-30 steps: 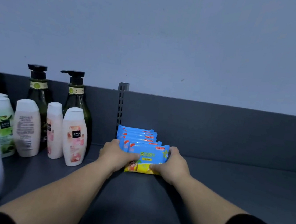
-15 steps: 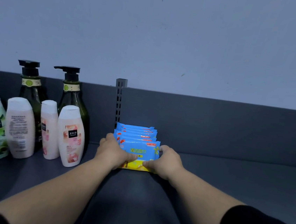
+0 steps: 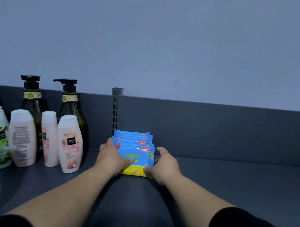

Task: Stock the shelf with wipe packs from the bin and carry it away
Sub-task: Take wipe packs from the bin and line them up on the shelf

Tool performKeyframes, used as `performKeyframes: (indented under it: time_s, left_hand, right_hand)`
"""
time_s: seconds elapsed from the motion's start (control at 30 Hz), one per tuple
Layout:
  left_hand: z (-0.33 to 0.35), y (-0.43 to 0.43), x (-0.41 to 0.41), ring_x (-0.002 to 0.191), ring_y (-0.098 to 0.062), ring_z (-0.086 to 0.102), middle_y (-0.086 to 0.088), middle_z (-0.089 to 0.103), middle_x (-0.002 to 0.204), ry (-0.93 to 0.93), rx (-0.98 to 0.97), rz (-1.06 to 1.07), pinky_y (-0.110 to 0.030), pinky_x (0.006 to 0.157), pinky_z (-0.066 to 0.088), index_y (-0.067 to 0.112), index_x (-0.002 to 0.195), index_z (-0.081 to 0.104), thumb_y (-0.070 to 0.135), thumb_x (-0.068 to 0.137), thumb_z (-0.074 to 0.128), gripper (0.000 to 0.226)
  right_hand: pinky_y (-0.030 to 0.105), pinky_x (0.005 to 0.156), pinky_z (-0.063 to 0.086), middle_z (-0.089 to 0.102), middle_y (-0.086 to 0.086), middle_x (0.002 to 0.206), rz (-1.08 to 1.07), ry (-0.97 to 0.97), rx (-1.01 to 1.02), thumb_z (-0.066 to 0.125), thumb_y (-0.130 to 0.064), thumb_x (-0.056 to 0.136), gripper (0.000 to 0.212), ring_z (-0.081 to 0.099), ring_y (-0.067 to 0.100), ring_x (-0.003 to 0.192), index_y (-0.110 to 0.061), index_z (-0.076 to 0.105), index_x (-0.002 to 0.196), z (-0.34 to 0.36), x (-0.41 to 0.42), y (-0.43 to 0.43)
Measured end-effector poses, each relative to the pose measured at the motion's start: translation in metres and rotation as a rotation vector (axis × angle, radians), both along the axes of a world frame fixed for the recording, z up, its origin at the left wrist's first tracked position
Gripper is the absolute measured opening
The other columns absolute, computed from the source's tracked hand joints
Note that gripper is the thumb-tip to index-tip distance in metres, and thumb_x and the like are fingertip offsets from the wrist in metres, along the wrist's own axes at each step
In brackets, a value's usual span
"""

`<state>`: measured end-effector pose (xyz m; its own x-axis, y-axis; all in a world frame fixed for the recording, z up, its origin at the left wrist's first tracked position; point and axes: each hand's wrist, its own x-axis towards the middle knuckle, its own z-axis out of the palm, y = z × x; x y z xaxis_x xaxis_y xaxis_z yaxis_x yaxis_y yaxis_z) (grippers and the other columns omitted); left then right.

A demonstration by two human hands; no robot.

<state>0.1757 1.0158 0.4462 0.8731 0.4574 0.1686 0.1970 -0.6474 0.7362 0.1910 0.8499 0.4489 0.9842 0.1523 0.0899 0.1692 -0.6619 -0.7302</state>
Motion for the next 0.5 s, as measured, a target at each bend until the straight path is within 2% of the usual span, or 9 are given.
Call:
performKeyframes:
  time_s: [0.1, 0.2, 0.33, 0.4, 0.5]
  left_hand:
    - [0.006, -0.012, -0.006, 0.133, -0.027, 0.031, -0.008, 0.024, 0.147, 0.002, 0.138, 0.036, -0.036, 0.107, 0.033, 0.014, 0.151, 0.009, 0.035, 0.07, 0.081, 0.11]
    - [0.013, -0.045, -0.012, 0.138, -0.027, 0.022, -0.006, 0.018, 0.153, -0.052, 0.313, 0.03, -0.036, 0.111, 0.026, 0.016, 0.151, 0.01, 0.042, 0.074, 0.075, 0.105]
    - [0.023, -0.133, -0.018, 0.142, -0.028, 0.017, -0.008, 0.014, 0.157, -0.114, 0.484, -0.108, -0.037, 0.115, 0.021, 0.016, 0.151, 0.009, 0.049, 0.082, 0.066, 0.096]
    - [0.025, -0.191, -0.024, 0.144, -0.028, 0.014, -0.009, 0.012, 0.157, -0.137, 0.57, -0.205, -0.037, 0.116, 0.019, 0.016, 0.152, 0.008, 0.053, 0.084, 0.061, 0.093]
    - [0.023, -0.29, -0.043, 0.145, -0.027, 0.009, -0.008, 0.008, 0.158, -0.195, 0.688, -0.347, -0.04, 0.118, 0.014, 0.018, 0.152, 0.006, 0.059, 0.087, 0.052, 0.089]
  right_hand:
    - [0.027, 0.088, 0.049, 0.057, 0.001, 0.122, -0.005, -0.02, -0.032, 0.075, -0.024, 0.077, 0.085, 0.055, 0.015, 0.105, -0.024, 0.027, 0.147, 0.006, -0.006, -0.017]
    - [0.032, 0.096, 0.047, 0.051, 0.001, 0.134, -0.035, -0.092, -0.13, 0.071, -0.034, 0.08, 0.081, 0.05, 0.019, 0.122, -0.027, 0.026, 0.147, 0.013, -0.017, -0.053]
    - [0.034, 0.098, 0.041, 0.04, -0.001, 0.144, -0.12, -0.218, -0.288, 0.063, -0.04, 0.087, 0.074, 0.043, 0.022, 0.129, -0.03, 0.023, 0.148, 0.02, -0.041, -0.131]
    - [0.036, 0.108, 0.034, 0.034, -0.001, 0.15, -0.192, -0.305, -0.389, 0.058, -0.044, 0.089, 0.072, 0.036, 0.021, 0.135, -0.028, 0.021, 0.149, 0.02, -0.057, -0.183]
    - [0.043, 0.119, 0.013, 0.023, -0.002, 0.157, -0.355, -0.376, -0.512, 0.05, -0.05, 0.092, 0.069, 0.018, 0.018, 0.145, -0.03, 0.019, 0.15, 0.019, -0.092, -0.276]
